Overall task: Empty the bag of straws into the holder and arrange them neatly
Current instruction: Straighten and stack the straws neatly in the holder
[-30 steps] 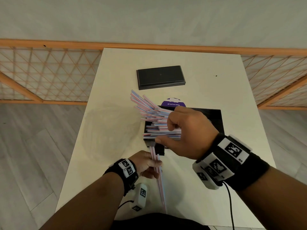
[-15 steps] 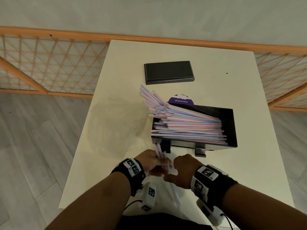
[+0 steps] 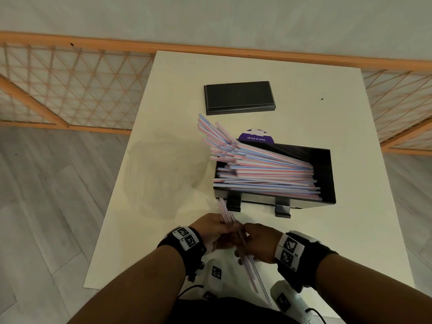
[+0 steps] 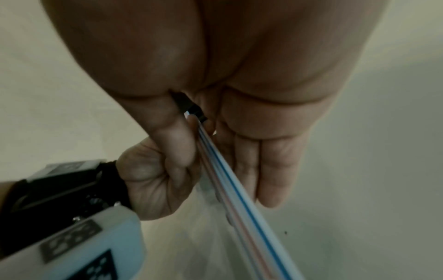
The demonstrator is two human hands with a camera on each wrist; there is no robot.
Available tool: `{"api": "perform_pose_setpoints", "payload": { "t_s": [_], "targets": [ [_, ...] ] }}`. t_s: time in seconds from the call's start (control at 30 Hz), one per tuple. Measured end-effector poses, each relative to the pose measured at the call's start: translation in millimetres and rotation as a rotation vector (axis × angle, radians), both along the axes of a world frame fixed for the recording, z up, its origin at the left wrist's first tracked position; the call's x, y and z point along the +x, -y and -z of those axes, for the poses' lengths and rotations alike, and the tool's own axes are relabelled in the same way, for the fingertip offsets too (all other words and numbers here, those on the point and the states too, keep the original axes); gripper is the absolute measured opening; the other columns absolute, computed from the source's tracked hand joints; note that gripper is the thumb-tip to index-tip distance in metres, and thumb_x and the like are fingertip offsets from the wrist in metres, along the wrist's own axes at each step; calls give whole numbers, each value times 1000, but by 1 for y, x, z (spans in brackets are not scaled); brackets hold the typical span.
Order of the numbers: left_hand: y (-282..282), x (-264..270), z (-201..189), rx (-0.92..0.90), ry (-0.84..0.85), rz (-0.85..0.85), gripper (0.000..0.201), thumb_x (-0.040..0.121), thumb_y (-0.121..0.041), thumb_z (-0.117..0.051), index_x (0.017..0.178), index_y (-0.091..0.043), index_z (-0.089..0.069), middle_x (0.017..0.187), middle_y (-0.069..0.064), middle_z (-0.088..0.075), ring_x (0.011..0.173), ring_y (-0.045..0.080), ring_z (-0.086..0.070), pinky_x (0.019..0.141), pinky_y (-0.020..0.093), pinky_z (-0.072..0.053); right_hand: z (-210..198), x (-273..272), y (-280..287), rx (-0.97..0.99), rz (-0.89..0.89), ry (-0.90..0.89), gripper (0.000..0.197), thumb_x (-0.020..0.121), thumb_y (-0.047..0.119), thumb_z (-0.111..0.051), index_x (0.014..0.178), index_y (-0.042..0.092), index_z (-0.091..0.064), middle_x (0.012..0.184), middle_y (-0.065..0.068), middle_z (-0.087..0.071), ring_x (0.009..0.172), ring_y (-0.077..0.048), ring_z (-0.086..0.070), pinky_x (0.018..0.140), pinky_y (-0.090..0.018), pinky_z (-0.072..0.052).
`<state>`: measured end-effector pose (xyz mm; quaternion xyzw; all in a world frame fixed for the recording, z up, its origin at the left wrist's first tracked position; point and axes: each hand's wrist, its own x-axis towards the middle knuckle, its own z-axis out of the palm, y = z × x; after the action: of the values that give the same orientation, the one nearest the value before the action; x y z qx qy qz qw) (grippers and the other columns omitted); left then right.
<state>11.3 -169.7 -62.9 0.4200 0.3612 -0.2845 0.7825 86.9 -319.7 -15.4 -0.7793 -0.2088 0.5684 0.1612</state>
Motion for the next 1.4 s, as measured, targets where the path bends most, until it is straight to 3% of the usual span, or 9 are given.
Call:
{"api": "perform_pose_setpoints", "payload": {
  "t_s": [0.17, 0.3, 0.5, 0.63, 0.77, 1.03, 1.23, 1.33, 1.4],
  "targets": [
    [10, 0, 1, 21, 15, 105, 23, 83, -21, -76, 94, -1, -75, 86, 16, -75, 64, 16, -71, 51, 21, -52, 1, 0, 12, 1, -19, 30, 21, 88, 22, -59, 97, 8, -71, 94, -12, -74, 84, -28, -72, 84, -46, -57],
    [7, 0, -4, 86, 51, 64, 12, 87, -9, -75, 96, -2, -73, 76, 13, -73, 61, 17, -70, 52, 23, -53, -2, 4, 28, -58, -29, -10, 15, 89, 13, -60, 77, 19, -68, 82, -2, -76, 69, -15, -74, 74, -33, -61],
    [-13, 3, -12, 132, 60, -39, 9, 92, -4, -67, 99, 2, -71, 85, 17, -76, 65, 19, -74, 53, 23, -57, -8, 10, 32, -55, -60, -12, 18, 93, 10, -53, 84, 19, -66, 79, 3, -72, 72, -16, -73, 68, -27, -59],
    [-5, 2, -16, 117, 54, -74, 14, 93, -12, -68, 92, 1, -72, 85, 21, -76, 66, 22, -74, 54, 26, -58, -6, 7, 13, -19, 87, -91, 16, 95, 13, -52, 86, 15, -64, 76, -4, -68, 66, -22, -70, 71, -38, -61],
    [-8, 3, -22, 163, 54, -74, 32, 96, -28, -66, 97, 4, -70, 88, 23, -75, 69, 25, -74, 58, 29, -59, -9, 4, 2, -10, 42, -16, 13, 99, 18, -45, 96, 15, -57, 73, 2, -55, 53, -9, -52, 47, -17, -44],
    [-20, 9, -61, 418, 227, 246, 7, 91, -3, -71, 96, 1, -71, 89, 26, -74, 70, 22, -74, 66, 27, -61, -27, 7, -5, 43, 43, 33, 17, 101, 30, -43, 90, 20, -53, 77, 0, -53, 62, -14, -51, 60, -26, -46],
    [-37, 21, -149, 593, 412, 434, 12, 96, -20, -67, 96, -7, -66, 80, 12, -72, 61, 21, -72, 55, 30, -55, -90, 21, -10, 241, -203, 308, 14, 98, 41, -52, 97, 27, -57, 86, 7, -59, 84, -16, -56, 76, -29, -45],
    [-38, 36, -190, 788, 598, 457, 29, 98, -40, -61, 88, -14, -64, 71, 7, -69, 50, 14, -60, 48, 28, -48, -122, 24, -14, 469, -152, 508, 20, 95, 41, -56, 107, 26, -59, 85, 14, -60, 73, -3, -51, 72, -15, -42],
    [-32, 47, -204, 987, 737, 434, 40, 95, -55, -53, 83, -18, -62, 67, -1, -66, 57, 11, -60, 57, 30, -50, -139, 27, -19, 504, -95, 644, 27, 93, 50, -43, 103, 29, -58, 80, 10, -63, 69, -6, -55, 68, -24, -47]
  ]
}}
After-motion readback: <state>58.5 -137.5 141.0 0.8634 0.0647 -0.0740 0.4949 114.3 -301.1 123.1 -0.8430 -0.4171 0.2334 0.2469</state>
